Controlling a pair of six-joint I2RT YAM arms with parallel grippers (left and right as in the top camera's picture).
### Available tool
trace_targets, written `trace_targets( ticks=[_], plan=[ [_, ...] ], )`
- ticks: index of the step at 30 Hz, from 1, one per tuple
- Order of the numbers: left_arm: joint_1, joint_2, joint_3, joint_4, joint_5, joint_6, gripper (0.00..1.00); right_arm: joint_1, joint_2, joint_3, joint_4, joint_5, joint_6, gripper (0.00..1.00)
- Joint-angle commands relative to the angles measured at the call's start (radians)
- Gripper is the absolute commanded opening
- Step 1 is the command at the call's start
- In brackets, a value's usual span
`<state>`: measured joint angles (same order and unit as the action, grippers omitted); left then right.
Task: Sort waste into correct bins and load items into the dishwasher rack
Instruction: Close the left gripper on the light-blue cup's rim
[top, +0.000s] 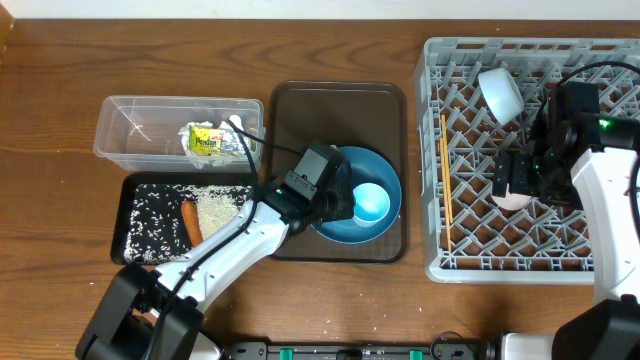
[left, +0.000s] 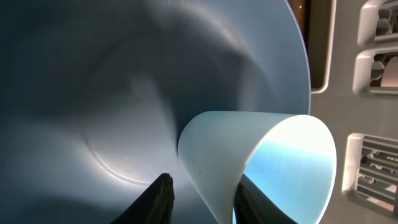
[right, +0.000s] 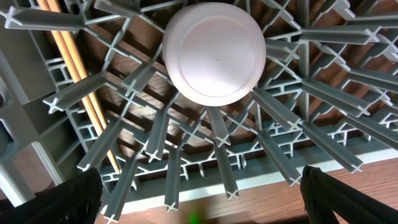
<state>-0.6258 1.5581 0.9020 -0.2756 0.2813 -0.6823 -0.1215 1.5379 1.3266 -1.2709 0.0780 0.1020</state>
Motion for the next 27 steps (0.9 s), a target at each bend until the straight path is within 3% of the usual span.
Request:
trace_targets(
  ticks=[1,27],
  plan=[
    [-0.002,0.008,0.002,0.002,-0.014,-0.009,0.33,-0.006,0.003,-0.003,0.0,0.0,0.002,0.99],
    [-0.002,0.008,0.002,0.004,-0.013,-0.008,0.22,-0.006,0.003,-0.003,0.0,0.0,0.002,0.99]
  ],
)
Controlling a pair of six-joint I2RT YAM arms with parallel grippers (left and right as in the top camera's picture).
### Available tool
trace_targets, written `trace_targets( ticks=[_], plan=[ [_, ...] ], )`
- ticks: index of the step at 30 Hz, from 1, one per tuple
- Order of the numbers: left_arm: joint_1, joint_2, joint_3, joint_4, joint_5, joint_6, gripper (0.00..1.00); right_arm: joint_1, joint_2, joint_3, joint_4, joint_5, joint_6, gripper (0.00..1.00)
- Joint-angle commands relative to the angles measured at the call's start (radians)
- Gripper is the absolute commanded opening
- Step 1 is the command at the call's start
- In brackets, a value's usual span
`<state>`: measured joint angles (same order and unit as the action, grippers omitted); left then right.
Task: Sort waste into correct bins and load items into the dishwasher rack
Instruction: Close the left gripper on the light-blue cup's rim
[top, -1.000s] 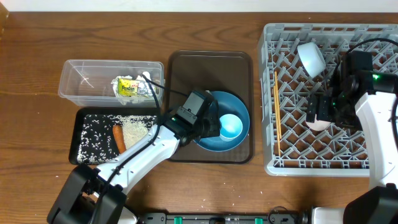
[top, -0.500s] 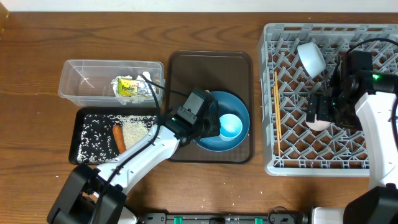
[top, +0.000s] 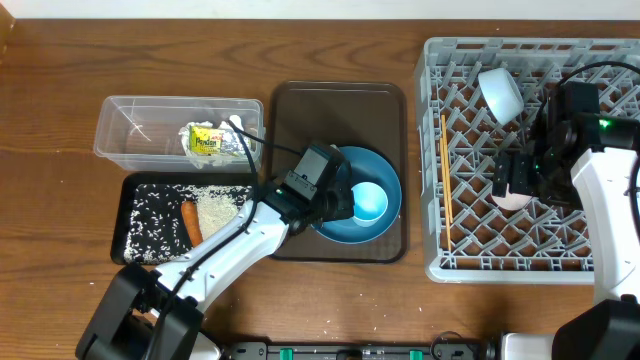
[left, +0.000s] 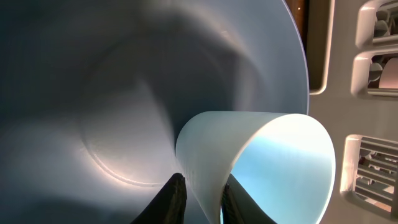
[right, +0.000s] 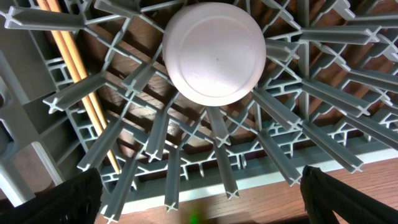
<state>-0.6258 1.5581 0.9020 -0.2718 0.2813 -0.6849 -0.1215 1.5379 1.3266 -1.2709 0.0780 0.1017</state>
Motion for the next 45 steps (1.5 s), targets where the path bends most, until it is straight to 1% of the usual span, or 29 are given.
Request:
trace_targets(
  ticks=[1,4,5,6,10,21,31,34,37,41,45],
  plan=[
    [-0.002,0.008,0.002,0.0,-0.013,-0.005,0.22,-0.006,0.003,-0.003,0.0,0.0,0.002,0.99],
    [-0.002,0.007,0.002,-0.006,-0.013,-0.006,0.21,-0.006,0.003,-0.003,0.0,0.0,0.002,0.99],
    [-0.002,0.008,0.002,-0.009,-0.013,-0.005,0.19,-0.006,0.003,-0.003,0.0,0.0,0.002,0.99],
    [-0.002,0.007,0.002,-0.01,-0.013,-0.005,0.14,-0.006,0.003,-0.003,0.0,0.0,0.002,0.99],
    [-0.002,0.007,0.002,-0.01,-0.014,-0.005,0.06,-0.006,0.003,-0.003,0.0,0.0,0.002,0.99],
    [-0.002,-0.001,0.002,-0.005,-0.013,-0.005,0.06,-0.006,0.003,-0.003,0.0,0.0,0.002,0.99],
    [0.001,-0.127,0.002,-0.015,0.022,0.0,0.06,-0.006,0.003,-0.003,0.0,0.0,0.002,0.99],
    [0.011,-0.174,0.002,-0.018,0.056,0.002,0.06,-0.006,0.003,-0.003,0.0,0.0,0.002,0.99],
    [0.035,-0.224,0.002,-0.018,0.138,0.003,0.06,-0.006,0.003,-0.003,0.0,0.0,0.002,0.99],
    [0.084,-0.282,0.002,-0.017,0.277,0.003,0.06,-0.006,0.003,-0.003,0.0,0.0,0.002,0.99],
    [0.144,-0.328,0.002,-0.017,0.459,0.009,0.06,-0.006,0.003,-0.003,0.0,0.0,0.002,0.99]
  ],
)
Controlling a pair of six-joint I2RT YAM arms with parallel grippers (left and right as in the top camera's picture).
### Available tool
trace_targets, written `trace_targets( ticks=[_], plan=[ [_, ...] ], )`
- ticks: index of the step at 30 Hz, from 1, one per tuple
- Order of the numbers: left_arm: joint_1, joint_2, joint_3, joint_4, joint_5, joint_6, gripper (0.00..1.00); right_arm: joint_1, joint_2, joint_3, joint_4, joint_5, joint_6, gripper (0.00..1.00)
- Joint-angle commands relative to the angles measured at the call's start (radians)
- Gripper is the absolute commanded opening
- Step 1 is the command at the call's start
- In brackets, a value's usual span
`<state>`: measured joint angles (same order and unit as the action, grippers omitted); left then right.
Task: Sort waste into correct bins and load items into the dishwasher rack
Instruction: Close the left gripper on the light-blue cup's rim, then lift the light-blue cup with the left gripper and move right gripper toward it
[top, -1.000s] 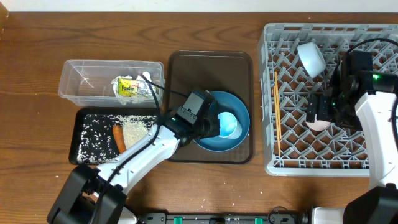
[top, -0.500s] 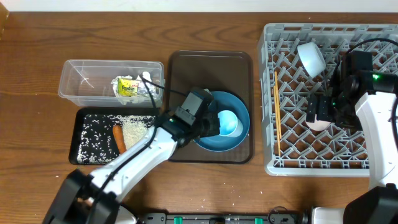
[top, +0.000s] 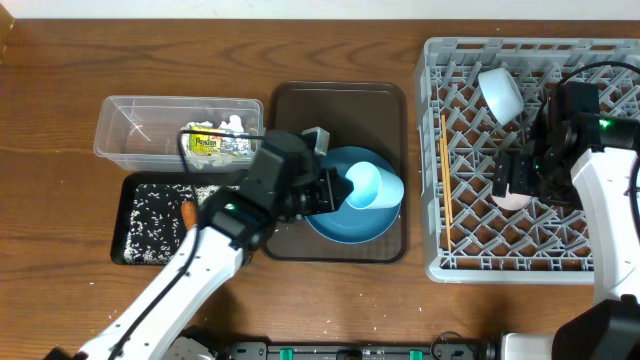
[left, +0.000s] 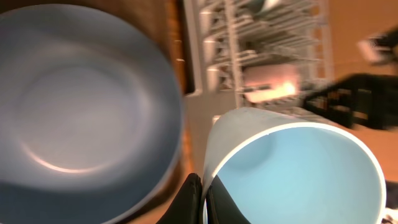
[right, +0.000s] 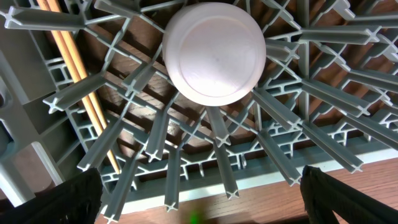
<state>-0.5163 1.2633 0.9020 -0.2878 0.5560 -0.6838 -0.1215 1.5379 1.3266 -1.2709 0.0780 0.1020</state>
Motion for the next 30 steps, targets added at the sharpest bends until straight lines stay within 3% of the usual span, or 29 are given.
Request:
trace_targets(
  ticks=[1,7,13,30],
  plan=[
    [0.048,-0.041,0.002,-0.001,0.225,0.015,0.06,-0.006,0.003,-0.003,0.0,0.0,0.002,0.99],
    [0.153,-0.055,0.002,-0.006,0.418,0.075,0.06,-0.006,0.003,-0.003,0.0,0.0,0.002,0.99],
    [0.216,-0.055,0.002,-0.029,0.511,0.089,0.06,-0.006,0.003,-0.003,0.0,0.0,0.002,0.99],
    [0.217,-0.055,0.001,-0.051,0.514,0.115,0.06,-0.006,0.003,-0.003,0.0,0.0,0.002,0.99]
  ],
)
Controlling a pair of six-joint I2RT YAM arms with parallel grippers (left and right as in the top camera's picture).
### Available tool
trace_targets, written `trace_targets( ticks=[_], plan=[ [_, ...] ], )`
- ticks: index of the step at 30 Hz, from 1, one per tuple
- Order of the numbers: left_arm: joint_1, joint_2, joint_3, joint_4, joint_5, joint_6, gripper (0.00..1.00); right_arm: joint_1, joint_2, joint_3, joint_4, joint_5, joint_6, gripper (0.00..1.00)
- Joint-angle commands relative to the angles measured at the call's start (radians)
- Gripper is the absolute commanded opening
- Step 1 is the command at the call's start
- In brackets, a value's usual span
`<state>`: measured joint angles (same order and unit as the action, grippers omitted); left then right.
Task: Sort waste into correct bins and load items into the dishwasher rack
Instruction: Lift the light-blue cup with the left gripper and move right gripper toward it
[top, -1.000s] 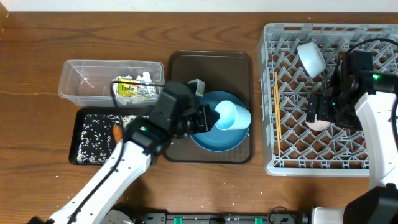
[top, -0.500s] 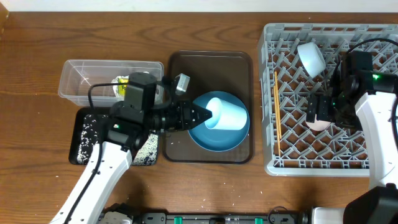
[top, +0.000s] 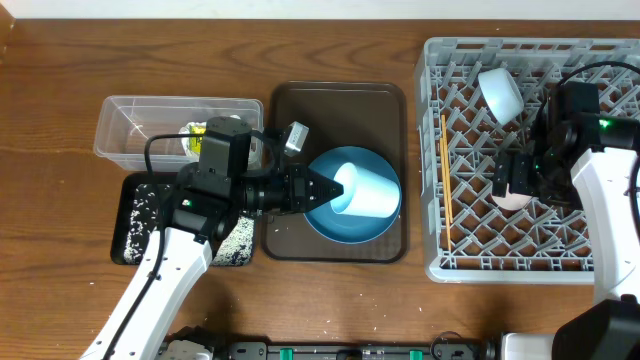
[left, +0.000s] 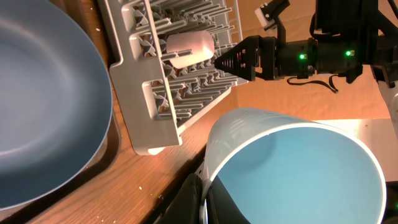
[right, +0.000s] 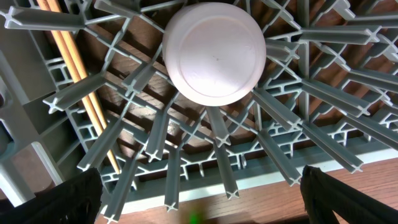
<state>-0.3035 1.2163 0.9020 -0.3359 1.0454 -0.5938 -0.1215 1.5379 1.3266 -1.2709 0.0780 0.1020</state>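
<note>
My left gripper (top: 322, 189) is shut on the rim of a light blue cup (top: 366, 190), which lies tipped on its side above the blue bowl (top: 345, 225). In the left wrist view the cup (left: 292, 168) fills the lower right with the jaws pinching its wall, and the bowl (left: 50, 106) sits at left. My right gripper (top: 519, 175) hangs open over the grey dishwasher rack (top: 470, 262), above an upturned white bowl (right: 214, 53). A second white bowl (top: 500, 92) leans in the rack's back.
The blue bowl stands on a brown tray (top: 300, 110). Chopsticks (top: 445, 180) lie along the rack's left side. A clear bin (top: 135, 125) with a yellow wrapper (top: 195, 140) and a black tray (top: 135, 225) of rice sit at left.
My left arm has swung back and turned, so the cup now lies on its side, raised above the bowl, its mouth facing the rack. The right arm has not moved.
The light blue cup stood inside the blue bowl with my left jaws open around its wall. Then the jaws closed on the wall. Then the cup was lifted and tilted over the bowl, and now it is held sideways. The right gripper stayed open over the rack.
</note>
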Motion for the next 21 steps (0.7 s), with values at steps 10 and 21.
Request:
trace_targets(
  ticks=[10,21],
  plan=[
    [0.004,-0.008,0.002,-0.009,0.026,0.025,0.06,-0.006,0.003,-0.003,0.0,0.0,0.002,0.99],
    [0.004,-0.008,0.002,-0.022,0.025,0.04,0.06,-0.006,0.003,-0.003,0.002,-0.001,0.002,0.99]
  ],
)
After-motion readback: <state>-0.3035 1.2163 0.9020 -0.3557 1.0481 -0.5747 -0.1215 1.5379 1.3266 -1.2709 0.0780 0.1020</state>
